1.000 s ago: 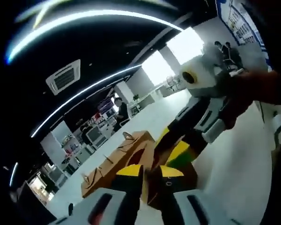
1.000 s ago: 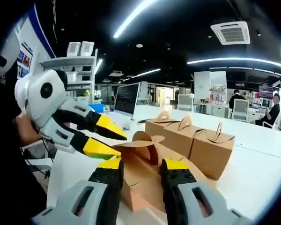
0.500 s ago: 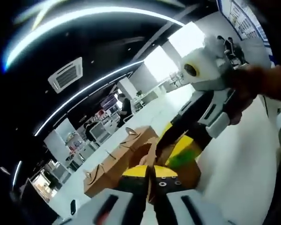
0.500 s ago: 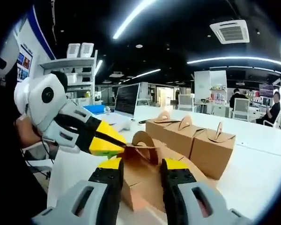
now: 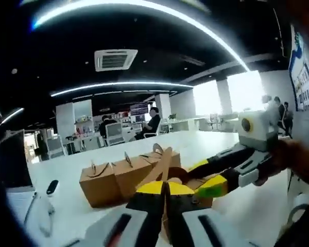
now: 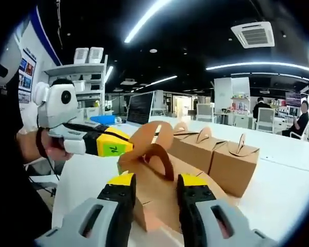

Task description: Pick up one paper box from the group, open the paper box, and remove the item inside

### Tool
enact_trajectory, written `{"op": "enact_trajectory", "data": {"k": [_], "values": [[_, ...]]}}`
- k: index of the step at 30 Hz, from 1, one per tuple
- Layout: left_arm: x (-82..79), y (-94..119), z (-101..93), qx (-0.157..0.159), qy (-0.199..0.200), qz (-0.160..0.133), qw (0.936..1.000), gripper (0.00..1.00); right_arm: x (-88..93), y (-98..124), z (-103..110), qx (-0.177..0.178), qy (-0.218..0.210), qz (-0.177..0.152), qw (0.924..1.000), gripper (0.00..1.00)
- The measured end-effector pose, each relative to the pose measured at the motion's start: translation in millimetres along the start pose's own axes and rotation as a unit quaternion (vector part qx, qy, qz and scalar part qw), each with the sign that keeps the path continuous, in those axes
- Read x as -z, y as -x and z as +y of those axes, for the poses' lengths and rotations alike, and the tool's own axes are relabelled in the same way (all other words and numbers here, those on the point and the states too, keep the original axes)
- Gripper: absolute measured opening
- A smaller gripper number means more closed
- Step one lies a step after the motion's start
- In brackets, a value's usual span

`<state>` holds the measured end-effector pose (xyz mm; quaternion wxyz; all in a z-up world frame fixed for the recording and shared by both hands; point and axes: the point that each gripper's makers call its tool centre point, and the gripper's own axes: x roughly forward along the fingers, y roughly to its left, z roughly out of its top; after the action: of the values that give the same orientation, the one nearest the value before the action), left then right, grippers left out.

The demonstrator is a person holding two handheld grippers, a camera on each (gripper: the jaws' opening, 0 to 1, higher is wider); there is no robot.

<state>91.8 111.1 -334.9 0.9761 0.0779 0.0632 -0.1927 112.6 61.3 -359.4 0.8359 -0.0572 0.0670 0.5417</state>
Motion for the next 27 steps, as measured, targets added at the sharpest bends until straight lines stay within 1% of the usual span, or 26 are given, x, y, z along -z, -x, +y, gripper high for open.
{"op": "enact_trajectory", "data": {"k": [3,5,6,8,9,15,22,26,27], "values": [[-0.1,-0.8,-0.2,-0.002,-0.001,-0.002,1.0,0.04,-0.1,0.2,0.3,0.0,0.0,-0.001,1.0,0.33],[0.0,-0.7,0.5,-0.003,0.01,-0.004,0.9999,0.04,-0.1,0.2,0.5,0.0,-0.001,-0.001,1.0,0.33],[-0.1,-0.6,1.6,-0.005,0.031,-0.009,0.9995,0.04,-0.1,0.1,0.6,0.0,0.0,-0.001,1.0,0.33],[-0.3,-0.1,2.9,-0.008,0.046,-0.015,0.9988,0.04,0.0,0.1,0.8,-0.001,0.0,0.0,1.0,0.33],[-0.5,0.4,4.3,-0.011,0.062,-0.021,0.9978,0.04,0.1,0.3,0.8,-0.001,-0.001,-0.001,1.0,0.33],[-1.4,2.0,8.9,-0.021,0.109,-0.037,0.9931,0.04,-0.1,0.7,1.2,-0.001,-0.002,-0.004,1.0,0.33],[-1.5,7.3,19.2,-0.036,0.17,-0.059,0.983,0.04,-0.2,0.4,1.8,-0.001,-0.001,-0.004,1.0,0.33],[-0.2,8.9,25.1,-0.046,0.207,-0.067,0.975,0.04,-0.2,-0.1,2.3,-0.002,-0.001,-0.003,1.0,0.33],[0.3,9.2,26.8,-0.049,0.221,-0.07,0.9716,0.04,-0.2,-0.3,2.5,-0.002,0.0,-0.003,1.0,0.33]]}}
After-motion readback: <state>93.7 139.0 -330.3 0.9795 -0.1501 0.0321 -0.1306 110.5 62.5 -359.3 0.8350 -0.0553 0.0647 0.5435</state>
